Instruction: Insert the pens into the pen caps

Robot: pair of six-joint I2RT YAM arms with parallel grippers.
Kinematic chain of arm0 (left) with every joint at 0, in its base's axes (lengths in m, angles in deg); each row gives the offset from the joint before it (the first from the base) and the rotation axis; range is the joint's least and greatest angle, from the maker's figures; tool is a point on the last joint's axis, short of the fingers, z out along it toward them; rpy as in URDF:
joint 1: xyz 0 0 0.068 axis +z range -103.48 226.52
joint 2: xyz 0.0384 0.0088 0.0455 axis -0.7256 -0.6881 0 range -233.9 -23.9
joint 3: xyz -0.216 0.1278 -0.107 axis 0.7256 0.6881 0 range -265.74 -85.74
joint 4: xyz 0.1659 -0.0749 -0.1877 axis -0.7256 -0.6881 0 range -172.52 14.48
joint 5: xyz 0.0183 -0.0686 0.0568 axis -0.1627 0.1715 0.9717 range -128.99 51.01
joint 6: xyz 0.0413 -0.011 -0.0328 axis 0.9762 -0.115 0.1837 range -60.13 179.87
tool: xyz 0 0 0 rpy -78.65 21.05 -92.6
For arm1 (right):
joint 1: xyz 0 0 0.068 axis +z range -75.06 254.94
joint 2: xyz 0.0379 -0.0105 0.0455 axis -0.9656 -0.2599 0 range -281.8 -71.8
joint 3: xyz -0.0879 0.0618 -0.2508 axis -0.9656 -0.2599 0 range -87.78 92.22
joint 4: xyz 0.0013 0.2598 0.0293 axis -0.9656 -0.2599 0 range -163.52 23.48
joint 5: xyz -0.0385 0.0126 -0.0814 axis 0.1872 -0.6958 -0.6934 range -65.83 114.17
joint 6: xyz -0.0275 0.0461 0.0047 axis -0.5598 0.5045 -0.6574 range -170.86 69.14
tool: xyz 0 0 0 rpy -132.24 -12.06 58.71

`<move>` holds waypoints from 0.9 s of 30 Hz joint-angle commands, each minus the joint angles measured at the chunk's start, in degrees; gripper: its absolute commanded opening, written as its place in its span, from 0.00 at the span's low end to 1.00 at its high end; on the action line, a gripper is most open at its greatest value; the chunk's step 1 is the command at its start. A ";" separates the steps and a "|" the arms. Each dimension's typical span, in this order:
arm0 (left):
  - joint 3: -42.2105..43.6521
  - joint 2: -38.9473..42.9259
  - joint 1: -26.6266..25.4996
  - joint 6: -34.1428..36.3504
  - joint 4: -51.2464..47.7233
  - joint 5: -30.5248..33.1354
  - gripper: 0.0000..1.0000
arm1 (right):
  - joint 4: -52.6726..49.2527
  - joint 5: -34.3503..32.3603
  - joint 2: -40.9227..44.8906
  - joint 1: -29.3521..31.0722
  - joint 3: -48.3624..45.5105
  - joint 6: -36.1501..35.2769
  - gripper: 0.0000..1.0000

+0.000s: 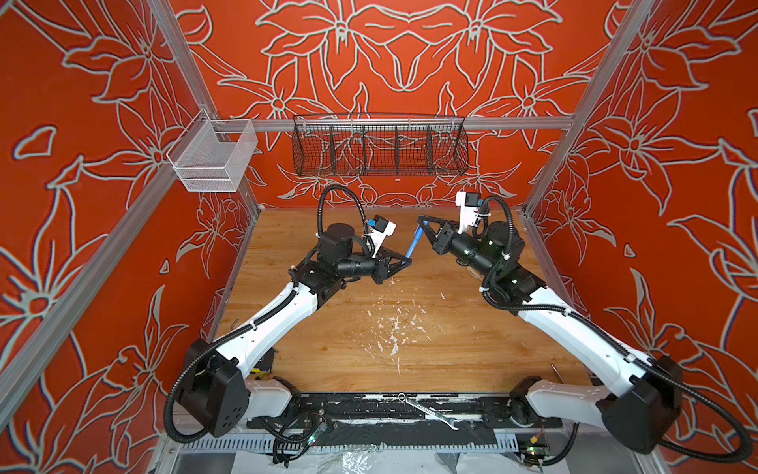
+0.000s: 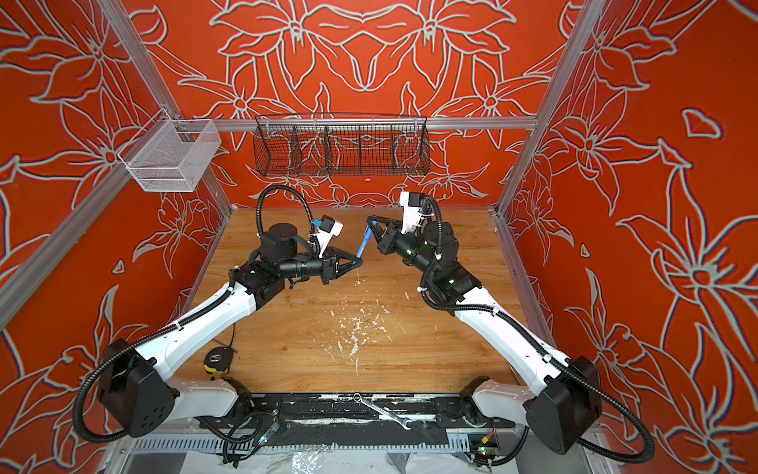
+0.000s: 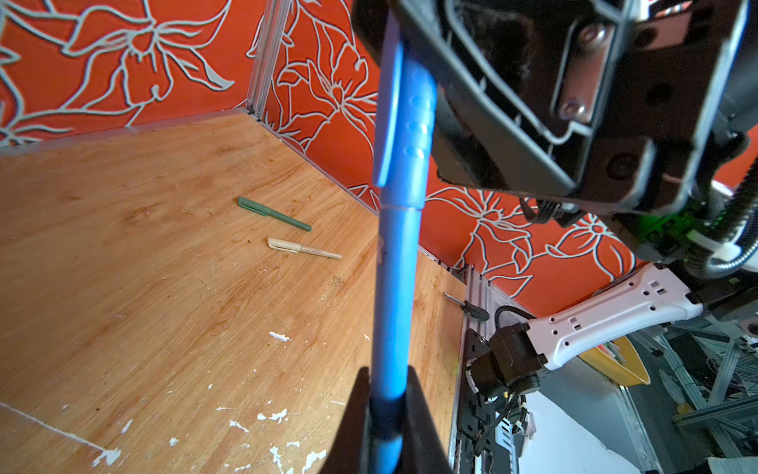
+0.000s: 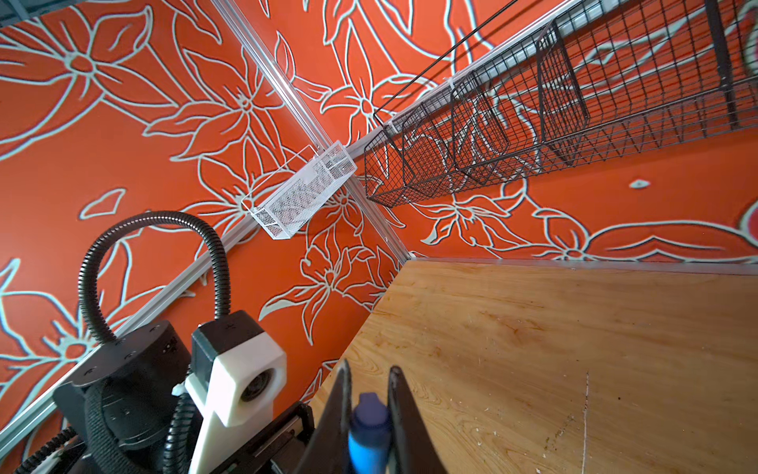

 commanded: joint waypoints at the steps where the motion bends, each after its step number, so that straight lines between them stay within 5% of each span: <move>1: -6.23 0.01 3.67 -6.91 20.00 9.86 0.00 | -13.28 13.27 -1.26 5.15 -5.07 0.34 0.00; 19: -4.53 2.01 3.58 -3.80 10.80 7.27 0.00 | -25.03 5.55 -0.95 3.63 1.52 -4.64 0.00; 24: -1.11 3.51 3.58 -3.33 7.27 5.33 0.24 | -25.92 6.67 -0.56 0.08 2.72 -4.59 0.00; 27: 2.00 4.55 3.41 -4.13 6.20 4.51 0.49 | -27.01 7.36 -0.82 -1.45 3.63 -5.19 0.00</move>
